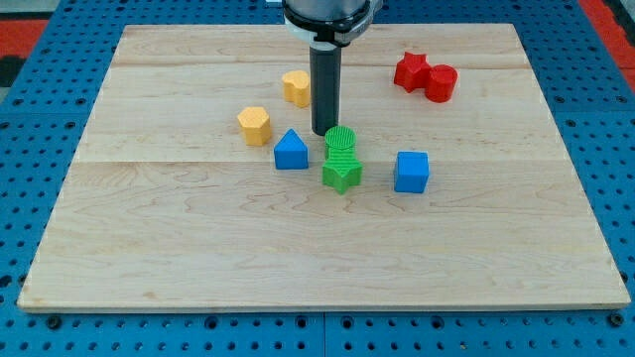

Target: Push the red star into the red circle and green circle into the green star

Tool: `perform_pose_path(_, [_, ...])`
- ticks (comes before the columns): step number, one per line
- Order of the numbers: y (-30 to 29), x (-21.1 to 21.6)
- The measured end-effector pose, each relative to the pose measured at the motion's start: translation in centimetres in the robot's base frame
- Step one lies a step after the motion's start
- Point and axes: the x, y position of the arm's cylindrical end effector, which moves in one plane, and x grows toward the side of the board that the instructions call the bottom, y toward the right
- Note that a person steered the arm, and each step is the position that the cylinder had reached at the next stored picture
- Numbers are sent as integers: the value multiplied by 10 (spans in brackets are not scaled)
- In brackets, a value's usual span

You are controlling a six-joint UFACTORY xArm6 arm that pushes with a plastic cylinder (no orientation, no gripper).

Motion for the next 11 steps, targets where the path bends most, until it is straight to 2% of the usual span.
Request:
perform_pose_path(3, [2,1])
perform_pose_path(6, [38,-3])
perform_pose_path(9, [32,45])
perform_pose_path(10, [29,44])
perform_pose_path(11, [26,25])
